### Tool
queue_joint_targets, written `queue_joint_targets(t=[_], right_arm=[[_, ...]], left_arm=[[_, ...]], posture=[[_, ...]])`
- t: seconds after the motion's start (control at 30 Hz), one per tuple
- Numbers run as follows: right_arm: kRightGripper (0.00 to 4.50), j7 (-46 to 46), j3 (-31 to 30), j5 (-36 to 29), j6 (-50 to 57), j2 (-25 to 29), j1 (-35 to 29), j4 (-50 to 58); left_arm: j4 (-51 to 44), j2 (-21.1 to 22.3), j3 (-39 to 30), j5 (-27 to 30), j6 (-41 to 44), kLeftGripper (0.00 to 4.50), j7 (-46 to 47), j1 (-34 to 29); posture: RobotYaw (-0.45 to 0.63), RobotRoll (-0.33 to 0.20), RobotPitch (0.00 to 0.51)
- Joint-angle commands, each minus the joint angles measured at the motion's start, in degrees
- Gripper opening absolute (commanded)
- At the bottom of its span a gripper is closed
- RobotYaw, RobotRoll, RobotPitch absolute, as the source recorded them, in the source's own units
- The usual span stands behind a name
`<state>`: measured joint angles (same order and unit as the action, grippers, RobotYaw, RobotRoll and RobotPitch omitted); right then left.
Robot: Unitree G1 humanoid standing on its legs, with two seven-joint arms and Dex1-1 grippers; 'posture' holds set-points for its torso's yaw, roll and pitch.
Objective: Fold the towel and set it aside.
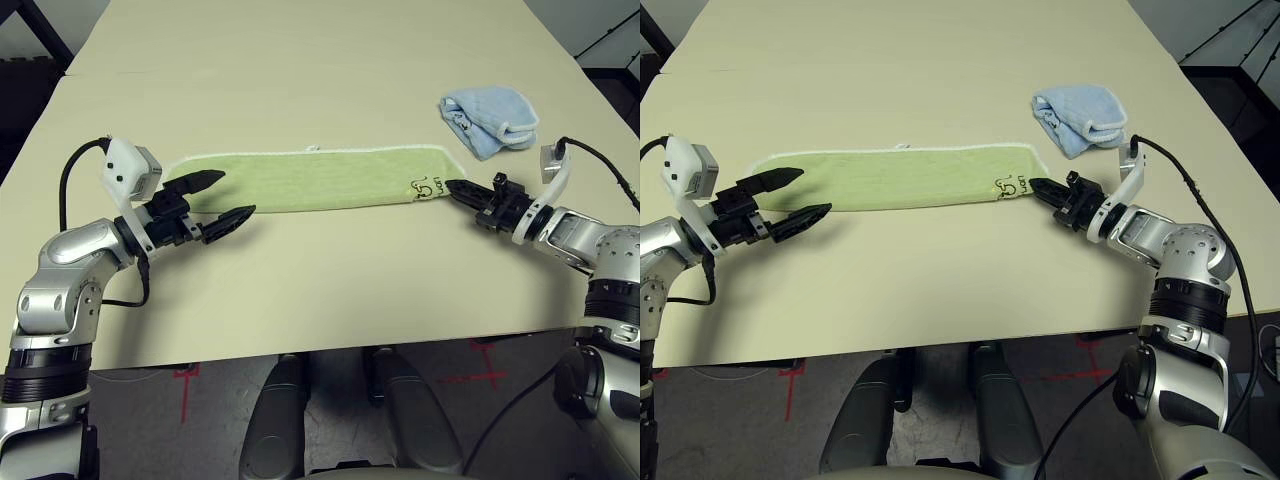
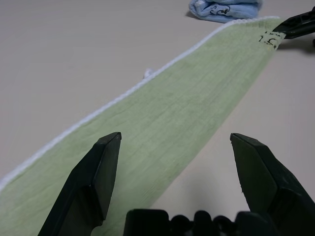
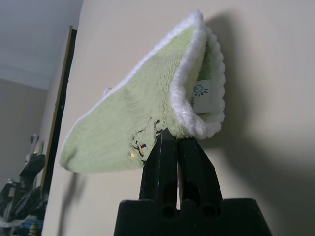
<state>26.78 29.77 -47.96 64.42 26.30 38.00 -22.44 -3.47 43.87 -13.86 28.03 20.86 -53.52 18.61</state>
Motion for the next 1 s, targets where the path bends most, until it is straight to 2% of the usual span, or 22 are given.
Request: queue_joint_targets(t=[0.03, 0.23, 0.47, 0.57, 0.67, 0.83, 1.0], right_arm=[[0.03, 1.4, -0.7, 1.8, -2.5, 1.9, 0.7, -3.2], [0.03, 3.3, -1.9, 3.2, -4.3, 2.6, 2.6, -5.8], [0.03, 8.8, -7.1, 7.8, -11.0, 4.1, 3.4, -6.6], [0.03, 16.8, -11.5, 8.3, -12.1, 5.7, 2.0, -3.2], [0.03, 20.1, -12.9, 7.0, -9.7, 6.1, 1.1, -1.0], [0.03, 24.1, -15.4, 6.9, -9.1, 5.7, 0.7, 2.0], [0.03, 24.0, -17.5, 8.2, -11.8, 2.9, 4.0, 1.7]], left_arm=[[0.8, 0.9, -1.5, 1.7, -0.3, 4.5, -2.7, -0.9], [1.6, 0.7, -1.4, 1.8, -2.6, 4.5, -6.3, -0.7], [3.3, 1.3, 0.8, -1.4, -6.9, 4.5, -8.1, -1.5], [4.1, 1.3, 0.9, -1.9, -7.5, 4.5, -8.4, -1.4], [4.6, 1.4, 1.1, -2.0, -7.6, 4.5, -8.4, -1.1], [4.5, 1.5, 1.1, -1.9, -7.2, 4.5, -8.5, -1.2], [4.1, 1.4, 1.1, -1.5, -6.2, 4.5, -8.0, -1.1]], posture=[[-0.02, 0.0, 0.21], [-0.02, 0.0, 0.21], [-0.03, 0.0, 0.208], [-0.03, 0.0, 0.205], [-0.03, 0.0, 0.203], [-0.02, 0.0, 0.203], [-0.01, 0.0, 0.201]])
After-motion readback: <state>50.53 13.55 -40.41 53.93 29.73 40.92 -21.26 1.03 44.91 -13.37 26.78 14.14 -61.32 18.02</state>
